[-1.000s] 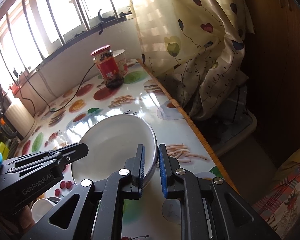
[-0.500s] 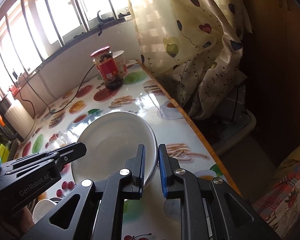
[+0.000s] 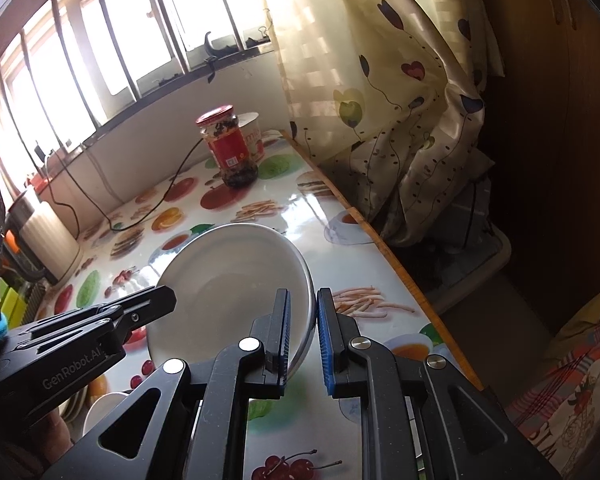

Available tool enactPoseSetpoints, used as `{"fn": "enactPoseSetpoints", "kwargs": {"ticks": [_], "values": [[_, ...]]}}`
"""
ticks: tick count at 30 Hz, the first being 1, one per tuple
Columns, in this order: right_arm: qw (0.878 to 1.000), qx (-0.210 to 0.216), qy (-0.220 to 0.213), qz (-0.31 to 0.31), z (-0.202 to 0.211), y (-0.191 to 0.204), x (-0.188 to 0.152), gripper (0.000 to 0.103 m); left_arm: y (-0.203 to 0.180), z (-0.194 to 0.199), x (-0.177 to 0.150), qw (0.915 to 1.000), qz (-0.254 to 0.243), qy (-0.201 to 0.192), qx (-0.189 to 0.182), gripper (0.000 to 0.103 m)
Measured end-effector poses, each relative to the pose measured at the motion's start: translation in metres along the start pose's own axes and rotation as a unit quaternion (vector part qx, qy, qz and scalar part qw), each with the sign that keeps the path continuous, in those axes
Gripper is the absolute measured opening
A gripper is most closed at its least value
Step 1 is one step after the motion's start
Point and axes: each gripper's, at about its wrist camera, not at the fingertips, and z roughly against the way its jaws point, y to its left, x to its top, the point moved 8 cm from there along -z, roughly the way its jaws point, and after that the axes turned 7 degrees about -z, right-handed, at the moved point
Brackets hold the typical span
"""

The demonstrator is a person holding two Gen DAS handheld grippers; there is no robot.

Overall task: Organize plates and bowls
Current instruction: 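Lift the gripped white bowl with the left gripper toward the bowl stack, then lower the white bowl into the striped bowl stack with the left gripper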

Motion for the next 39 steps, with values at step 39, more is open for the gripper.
{"fn": "enactPoseSetpoints", "kwargs": {"ticks": [39], "values": [[0.998,0.048,-0.013,0.037,0.072,0.065,-0.040,0.014,0.040,0.093,-0.047,0.9976,0.046,-0.052,-0.004,0.006]]}}
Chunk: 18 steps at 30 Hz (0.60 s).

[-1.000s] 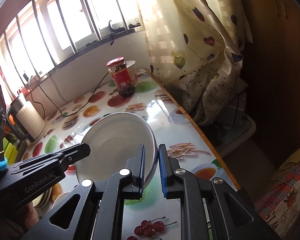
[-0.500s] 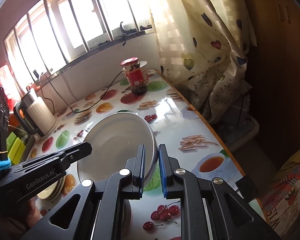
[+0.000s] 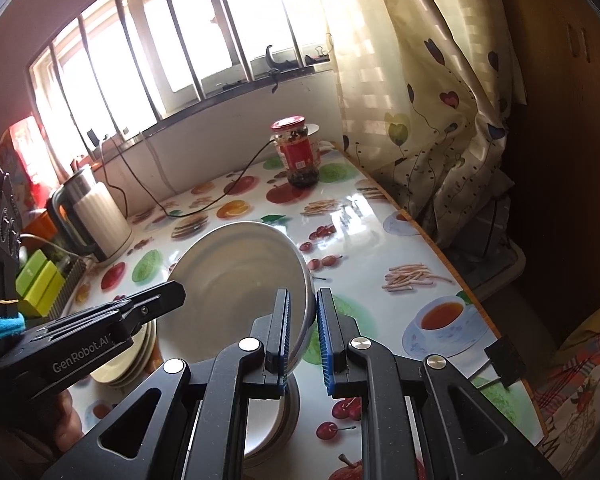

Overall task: Organize plates and bowls
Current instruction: 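Lower the white bowl into the striped bowl stack with the left gripper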

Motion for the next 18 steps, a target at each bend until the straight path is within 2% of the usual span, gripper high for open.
{"fn": "enactPoseSetpoints", "kwargs": {"ticks": [18], "values": [[0.999,0.019,0.018,0.018,0.001,0.028,-0.025,0.014,0.029,0.020,-0.026,0.9994,0.032,-0.001,0.009,0.006]]}}
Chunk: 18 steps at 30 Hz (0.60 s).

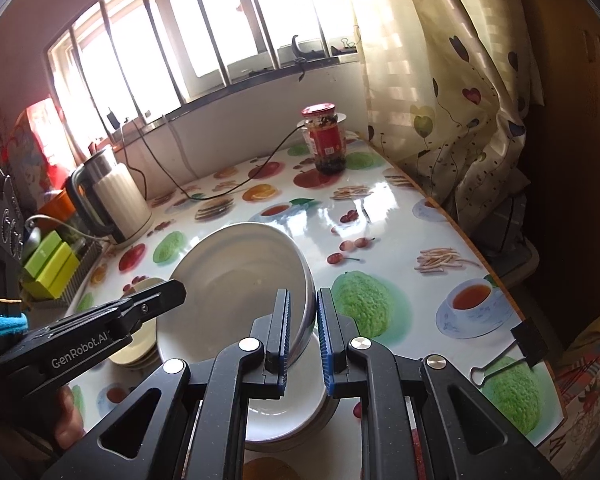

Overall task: Organize plates and bowls
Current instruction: 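Lower the white bowl into the striped bowl stack with the left gripper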

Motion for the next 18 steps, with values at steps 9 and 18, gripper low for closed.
{"fn": "enactPoseSetpoints", "kwargs": {"ticks": [9,18], "values": [[1.000,0.003,0.014,0.003,-0.005,0.002,-0.014,0.014,0.009,-0.003,-0.016,0.9999,0.010,0.012,0.004,0.006],[1.000,0.001,0.026,0.000,-0.011,-0.001,-0.024,0.014,0.010,-0.009,-0.028,0.9996,0.016,0.023,0.003,0.006]]}}
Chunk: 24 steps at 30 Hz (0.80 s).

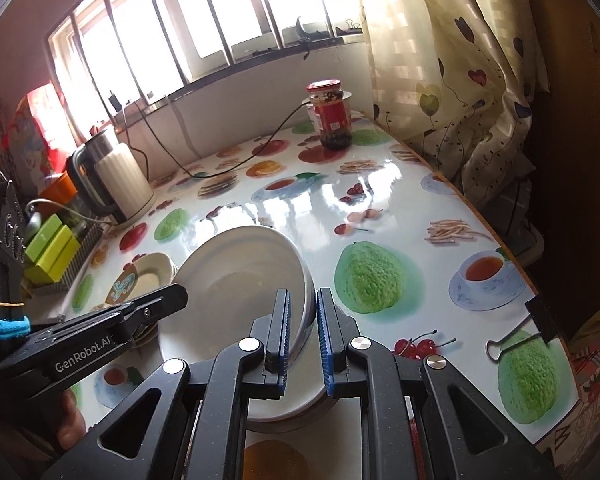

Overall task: Organize plates and bowls
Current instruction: 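Lower the white bowl into the striped bowl stack with the left gripper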

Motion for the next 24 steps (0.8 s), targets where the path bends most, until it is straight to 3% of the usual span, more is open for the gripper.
{"fn": "enactPoseSetpoints", "kwargs": {"ticks": [24], "values": [[1.000,-0.006,0.021,-0.011,-0.012,-0.010,-0.012,0.014,0.001,-0.014,-0.009,0.9997,-0.002,0.022,0.003,0.006]]}}
